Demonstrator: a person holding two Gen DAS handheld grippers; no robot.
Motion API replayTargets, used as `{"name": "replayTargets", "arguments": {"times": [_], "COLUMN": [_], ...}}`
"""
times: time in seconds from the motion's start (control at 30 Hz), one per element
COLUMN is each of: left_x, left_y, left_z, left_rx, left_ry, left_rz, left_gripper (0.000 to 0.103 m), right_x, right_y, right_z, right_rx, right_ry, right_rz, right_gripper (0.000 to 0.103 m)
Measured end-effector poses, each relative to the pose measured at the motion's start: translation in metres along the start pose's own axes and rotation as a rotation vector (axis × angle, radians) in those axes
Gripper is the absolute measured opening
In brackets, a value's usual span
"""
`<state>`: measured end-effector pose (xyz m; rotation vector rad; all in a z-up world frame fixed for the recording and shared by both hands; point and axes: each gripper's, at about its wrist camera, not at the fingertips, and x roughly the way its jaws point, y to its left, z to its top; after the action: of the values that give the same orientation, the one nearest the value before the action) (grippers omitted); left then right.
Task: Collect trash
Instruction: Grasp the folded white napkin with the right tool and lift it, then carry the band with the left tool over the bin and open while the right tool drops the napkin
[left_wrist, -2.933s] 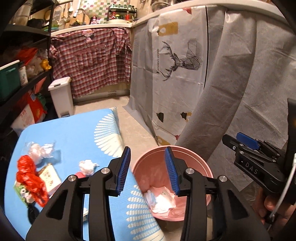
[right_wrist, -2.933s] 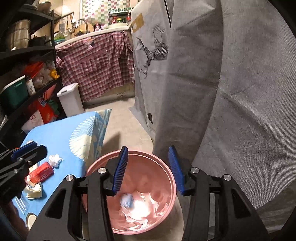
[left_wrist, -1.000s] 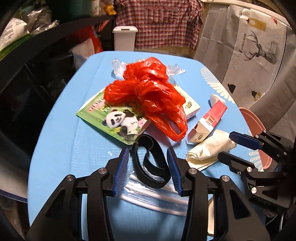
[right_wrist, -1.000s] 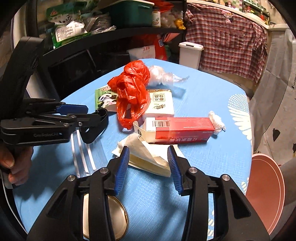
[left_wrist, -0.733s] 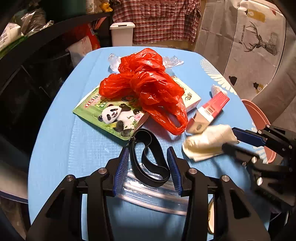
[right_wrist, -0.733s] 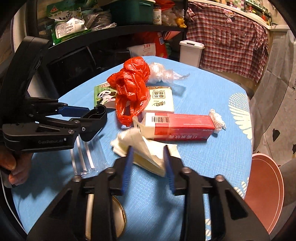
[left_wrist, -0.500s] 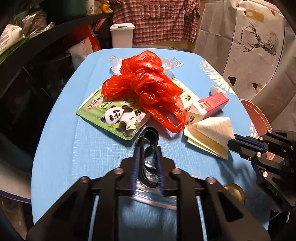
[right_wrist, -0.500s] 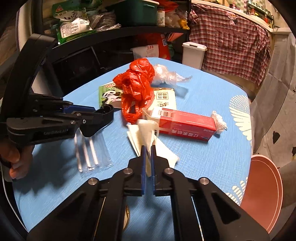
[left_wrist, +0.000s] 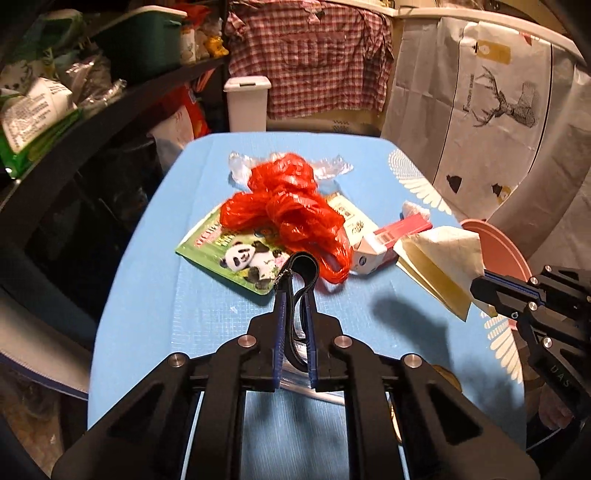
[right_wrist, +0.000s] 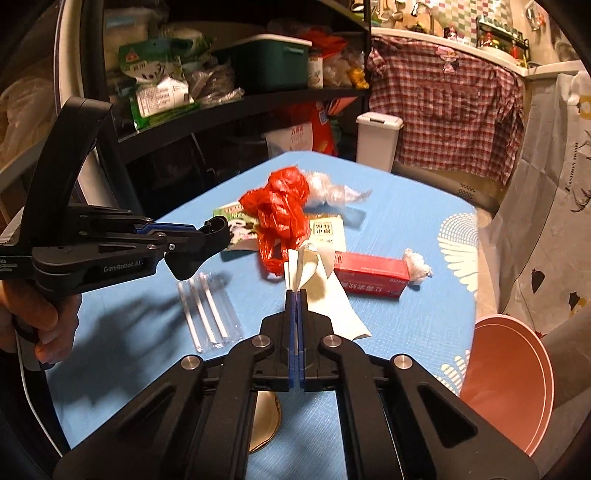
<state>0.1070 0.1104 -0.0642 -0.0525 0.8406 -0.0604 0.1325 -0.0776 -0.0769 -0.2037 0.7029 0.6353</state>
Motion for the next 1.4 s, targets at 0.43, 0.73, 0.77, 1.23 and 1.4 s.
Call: {"name": "replayTargets", "arguments": {"times": [0.43,0.73,0.77,1.23,1.4], "left_x": [-0.043,-0.062,-0.063,-0.071,-0.058], "left_y": [-0.019,-0.045,-0.048,-0.121,-0.141], "left_z": [0.007,0.018,0.020,0.053,0.056], "left_rx": [0.007,0.027,0.027,0.063,0.078], "left_ry": [-0.095,-0.139,-0.142,-0.189,-0.197], "left_rz": [0.000,-0.031,-0.036,-0.114,-0.143], "left_gripper": [0.010,0.010,0.010,0.010,0.010], "right_x": [-0.057,-0.103,-0.108,-0.161,-0.166], "right_y": [-0.015,-0.043,-0.047,-0.112,-0.137], "right_z": [0.005,0.014,0.016,0.023,0.006], "right_rx": [0.109,0.188,0.198,0.276,0.333], "right_ry": [-0.122,-0.187,-0.192,-0.265,-0.253], "right_rz": [-0.056,-0.132,-0.138,-0.304,-0.348], "right_gripper": [0.001,0.001,0.001,0.001,0.001]}}
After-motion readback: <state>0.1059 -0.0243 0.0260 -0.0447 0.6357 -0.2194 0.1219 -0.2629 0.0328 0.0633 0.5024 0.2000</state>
